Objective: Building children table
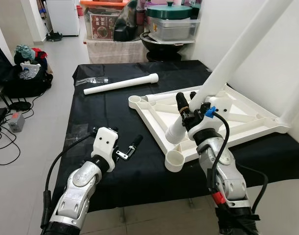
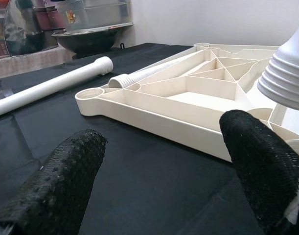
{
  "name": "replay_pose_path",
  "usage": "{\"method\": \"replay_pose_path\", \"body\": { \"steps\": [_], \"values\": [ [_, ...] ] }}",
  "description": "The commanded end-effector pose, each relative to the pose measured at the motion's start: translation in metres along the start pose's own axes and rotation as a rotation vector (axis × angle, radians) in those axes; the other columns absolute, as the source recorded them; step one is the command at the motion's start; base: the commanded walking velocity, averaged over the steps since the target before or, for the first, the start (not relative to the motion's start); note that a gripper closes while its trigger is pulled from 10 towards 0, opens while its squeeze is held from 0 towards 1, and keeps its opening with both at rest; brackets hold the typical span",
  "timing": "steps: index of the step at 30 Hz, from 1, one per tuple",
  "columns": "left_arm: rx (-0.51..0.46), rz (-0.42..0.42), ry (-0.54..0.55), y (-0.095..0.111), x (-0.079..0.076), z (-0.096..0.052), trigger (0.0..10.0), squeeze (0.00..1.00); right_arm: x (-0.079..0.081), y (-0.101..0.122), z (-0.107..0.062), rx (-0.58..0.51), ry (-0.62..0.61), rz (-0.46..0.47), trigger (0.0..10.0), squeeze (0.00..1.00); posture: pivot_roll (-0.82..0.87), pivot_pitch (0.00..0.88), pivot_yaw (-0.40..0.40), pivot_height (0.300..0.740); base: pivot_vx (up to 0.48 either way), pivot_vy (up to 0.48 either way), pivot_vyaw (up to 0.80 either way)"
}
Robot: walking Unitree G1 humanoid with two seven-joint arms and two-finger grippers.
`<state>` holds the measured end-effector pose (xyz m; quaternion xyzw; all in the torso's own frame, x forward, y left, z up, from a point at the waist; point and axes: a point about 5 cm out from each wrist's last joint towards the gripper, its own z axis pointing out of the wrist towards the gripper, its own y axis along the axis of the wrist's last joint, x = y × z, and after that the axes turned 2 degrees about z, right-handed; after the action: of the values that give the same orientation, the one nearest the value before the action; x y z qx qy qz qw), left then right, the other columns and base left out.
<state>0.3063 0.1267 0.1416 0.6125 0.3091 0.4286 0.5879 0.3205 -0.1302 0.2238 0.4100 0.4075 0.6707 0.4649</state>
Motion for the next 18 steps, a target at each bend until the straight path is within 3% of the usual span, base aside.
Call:
{"method": "replay_pose_path", "body": {
  "steps": [1, 7, 18],
  "values": [
    [-0.005, 0.010, -0.016, 0.0008, -0.0024, 0.0030, 10.0, 0.00, 0.0000, 0.0036, 0.0007, -0.010, 0.000, -0.006, 10.0, 0.00, -0.03, 0.000, -0.042, 0.740, 0.000, 0.000, 0.00],
    [-0.002, 0.002, -0.033, -0.0010, -0.0082, 0.0042, 10.0, 0.00, -0.0049, 0.0007, -0.0046, 0.000, -0.024, -0.008, 10.0, 0.00, -0.03, 0.000, -0.038, 0.740, 0.000, 0.000, 0.00],
    [0.003, -0.008, -0.026, -0.0036, -0.0097, 0.0020, 10.0, 0.00, 0.0010, -0.0016, -0.0025, 0.012, 0.000, -0.014, 10.0, 0.00, -0.04, 0.000, -0.043, 0.740, 0.000, 0.000, 0.00]
  ]
}}
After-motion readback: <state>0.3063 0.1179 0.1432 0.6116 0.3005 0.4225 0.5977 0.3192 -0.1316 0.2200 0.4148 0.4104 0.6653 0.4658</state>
